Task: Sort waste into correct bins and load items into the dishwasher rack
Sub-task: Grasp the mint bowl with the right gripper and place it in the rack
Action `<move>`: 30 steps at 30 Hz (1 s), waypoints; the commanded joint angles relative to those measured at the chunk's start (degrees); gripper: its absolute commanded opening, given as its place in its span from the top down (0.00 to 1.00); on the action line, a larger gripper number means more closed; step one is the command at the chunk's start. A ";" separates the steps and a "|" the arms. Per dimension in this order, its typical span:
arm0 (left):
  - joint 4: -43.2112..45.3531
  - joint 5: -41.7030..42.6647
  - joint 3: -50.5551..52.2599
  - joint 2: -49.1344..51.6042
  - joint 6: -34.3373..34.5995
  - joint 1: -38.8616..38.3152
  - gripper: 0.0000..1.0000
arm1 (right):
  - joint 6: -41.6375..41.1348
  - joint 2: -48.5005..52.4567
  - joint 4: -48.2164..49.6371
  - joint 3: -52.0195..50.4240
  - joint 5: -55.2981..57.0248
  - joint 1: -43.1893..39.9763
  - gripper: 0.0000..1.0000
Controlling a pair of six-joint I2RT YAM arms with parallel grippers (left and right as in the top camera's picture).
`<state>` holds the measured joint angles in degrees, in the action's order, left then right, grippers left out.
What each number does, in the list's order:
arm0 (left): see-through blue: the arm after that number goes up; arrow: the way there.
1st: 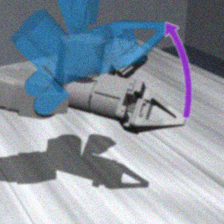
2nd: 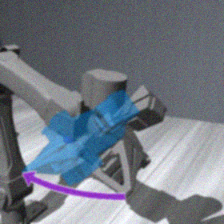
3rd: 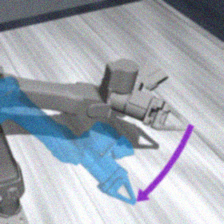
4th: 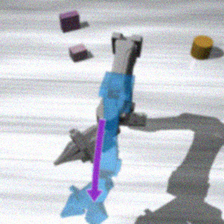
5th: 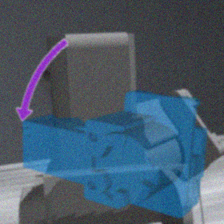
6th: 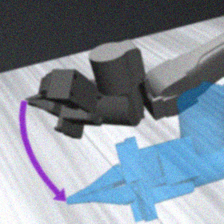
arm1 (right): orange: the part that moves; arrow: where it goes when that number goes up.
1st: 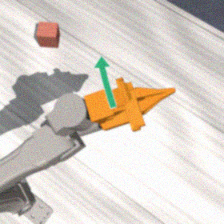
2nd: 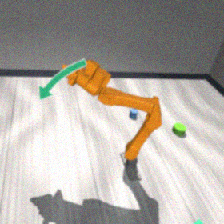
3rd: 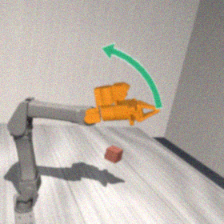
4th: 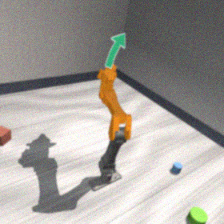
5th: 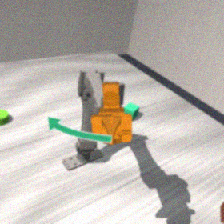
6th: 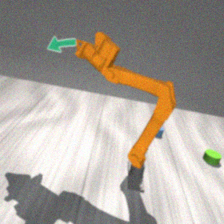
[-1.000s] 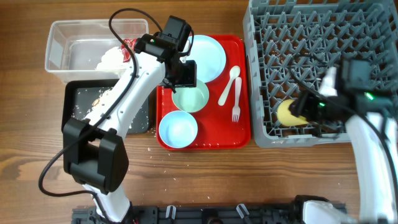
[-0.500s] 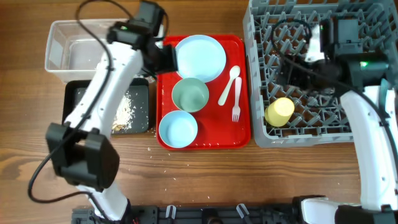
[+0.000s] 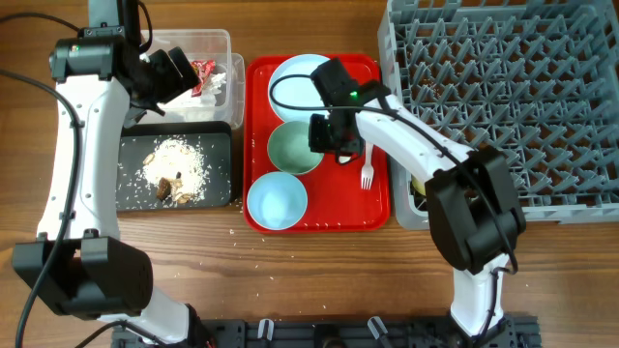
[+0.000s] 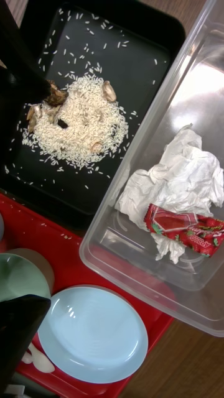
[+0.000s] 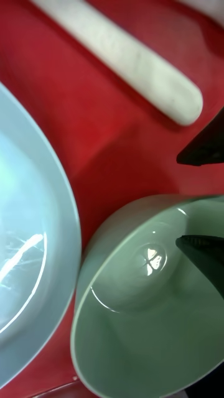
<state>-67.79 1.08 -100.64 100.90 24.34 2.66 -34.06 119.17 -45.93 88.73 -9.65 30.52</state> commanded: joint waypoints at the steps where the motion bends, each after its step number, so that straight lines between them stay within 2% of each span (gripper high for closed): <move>1: -0.02 -0.96 -0.61 -0.68 0.57 0.09 0.00 | -0.44 1.46 -0.83 -0.20 1.01 0.33 0.96; 4: 0.00 -0.96 -0.61 -0.68 0.57 0.09 0.00 | -0.44 -2.38 -6.08 0.79 6.14 -0.68 0.96; 7: 0.00 -0.96 -0.61 -0.68 0.55 0.09 0.00 | 2.86 -14.80 -11.39 2.71 12.00 -3.30 0.96; 9: -0.02 -0.96 -0.61 -0.68 0.55 0.09 0.00 | 3.15 -25.64 -12.33 3.63 21.94 -5.03 0.96; 10: -0.02 -0.96 -0.61 -0.68 0.55 0.09 0.00 | 2.38 -30.84 -11.91 3.63 33.64 -5.40 0.96; 12: 0.00 -0.96 -0.61 -0.68 0.57 0.09 0.00 | 2.54 -32.61 -9.44 3.61 54.47 -5.51 0.96; 13: -0.02 -0.96 -0.61 -0.68 0.55 0.09 0.00 | 5.49 -29.59 -3.26 3.56 66.10 -6.75 0.96; 16: -0.02 -0.96 -0.61 -0.68 0.57 0.09 0.00 | 14.97 -22.45 10.84 3.56 70.40 -9.77 0.95; 19: 0.00 -0.96 -0.61 -0.68 0.57 0.09 0.00 | 35.60 -9.42 35.89 3.56 75.54 -14.71 0.96; 22: 0.00 -0.96 -0.61 -0.68 0.55 0.09 0.00 | 47.39 -0.66 51.54 3.56 75.93 -17.22 0.96; 24: 0.00 -0.96 -0.61 -0.68 0.57 0.09 0.00 | 49.53 3.39 55.41 3.56 75.30 -17.31 0.96; 30: -0.02 -0.96 -0.61 -0.68 0.55 0.09 0.00 | 48.96 6.10 48.37 3.56 65.31 -14.56 0.96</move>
<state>-67.81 0.69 -100.66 100.90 24.36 2.66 13.85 124.62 4.75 91.83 59.53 14.24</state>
